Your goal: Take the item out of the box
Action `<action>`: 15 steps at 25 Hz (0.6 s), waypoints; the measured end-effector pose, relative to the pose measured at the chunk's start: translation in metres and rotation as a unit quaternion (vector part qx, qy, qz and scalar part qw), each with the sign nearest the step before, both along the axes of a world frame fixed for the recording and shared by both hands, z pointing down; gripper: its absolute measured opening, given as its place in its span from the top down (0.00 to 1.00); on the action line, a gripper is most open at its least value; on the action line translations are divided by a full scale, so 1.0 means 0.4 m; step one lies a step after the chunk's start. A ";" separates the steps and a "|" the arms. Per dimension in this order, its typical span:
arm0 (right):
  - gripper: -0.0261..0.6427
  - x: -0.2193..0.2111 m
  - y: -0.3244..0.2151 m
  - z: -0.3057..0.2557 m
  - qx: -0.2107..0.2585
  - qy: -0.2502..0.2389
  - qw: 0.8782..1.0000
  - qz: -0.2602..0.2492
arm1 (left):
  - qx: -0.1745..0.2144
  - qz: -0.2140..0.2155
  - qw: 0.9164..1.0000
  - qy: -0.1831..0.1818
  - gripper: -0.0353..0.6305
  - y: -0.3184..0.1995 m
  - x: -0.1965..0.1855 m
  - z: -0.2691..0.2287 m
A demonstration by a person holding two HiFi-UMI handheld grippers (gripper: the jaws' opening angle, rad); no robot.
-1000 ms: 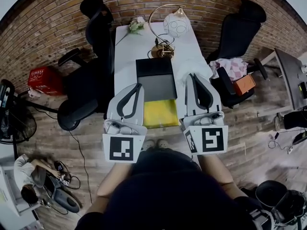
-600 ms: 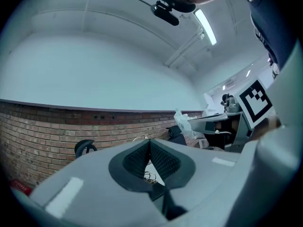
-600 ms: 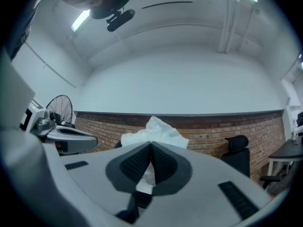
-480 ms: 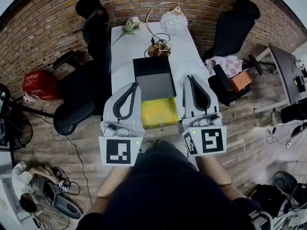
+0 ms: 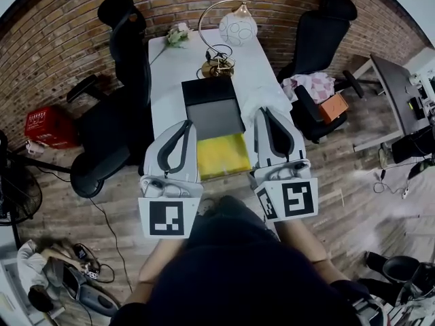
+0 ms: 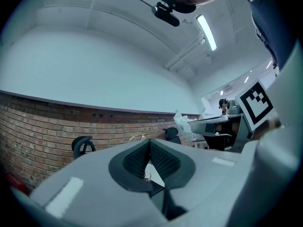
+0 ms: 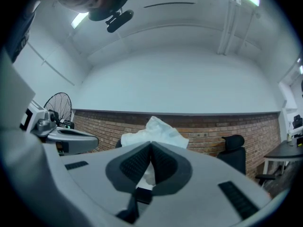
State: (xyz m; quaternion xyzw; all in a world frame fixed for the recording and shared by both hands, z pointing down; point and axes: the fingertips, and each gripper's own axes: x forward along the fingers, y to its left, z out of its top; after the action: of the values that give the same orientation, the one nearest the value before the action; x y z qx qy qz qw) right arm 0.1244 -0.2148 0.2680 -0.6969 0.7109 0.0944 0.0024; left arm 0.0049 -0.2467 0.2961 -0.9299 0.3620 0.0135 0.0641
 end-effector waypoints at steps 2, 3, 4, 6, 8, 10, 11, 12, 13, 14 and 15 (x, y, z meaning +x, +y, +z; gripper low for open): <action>0.94 -0.001 0.011 0.007 -0.002 0.004 1.000 0.003 | -0.001 0.004 1.000 0.003 0.93 0.006 0.002 0.006; 0.94 -0.001 0.016 0.008 -0.003 0.006 1.000 0.004 | -0.001 0.006 1.000 0.005 0.93 0.009 0.004 0.007; 0.94 0.000 0.019 0.009 -0.004 0.007 1.000 0.006 | -0.002 0.008 1.000 0.007 0.93 0.012 0.005 0.006; 0.94 0.002 0.023 0.006 -0.004 0.008 1.000 0.010 | -0.003 0.012 1.000 0.009 0.93 0.016 0.007 0.004; 0.94 0.001 0.023 0.003 -0.003 0.008 1.000 0.011 | 0.001 0.016 1.000 0.008 0.93 0.018 0.008 0.000; 0.94 0.000 0.026 0.002 -0.002 0.008 1.000 0.013 | -0.002 0.018 1.000 0.007 0.93 0.021 0.007 0.002; 0.94 0.000 0.027 0.002 -0.002 0.008 1.000 0.013 | -0.004 0.018 1.000 0.006 0.93 0.022 0.007 0.003; 0.94 -0.001 0.028 0.003 -0.003 0.007 1.000 0.013 | -0.004 0.019 1.000 0.005 0.93 0.022 0.006 0.003; 0.94 0.000 0.030 0.004 -0.003 0.006 1.000 0.014 | -0.003 0.019 1.000 0.004 0.93 0.022 0.006 0.003; 0.94 0.001 0.031 0.006 -0.004 0.006 1.000 0.015 | -0.002 0.019 1.000 0.003 0.93 0.021 0.006 0.004; 0.94 0.003 0.032 0.008 -0.004 0.005 1.000 0.016 | -0.002 0.019 1.000 0.002 0.93 0.021 0.006 0.006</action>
State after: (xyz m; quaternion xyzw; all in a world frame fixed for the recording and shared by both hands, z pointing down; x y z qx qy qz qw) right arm 0.1254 -0.2021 0.2714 -0.7078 0.7001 0.0946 -0.0052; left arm 0.0074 -0.2384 0.2985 -0.9368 0.3440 0.0158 0.0611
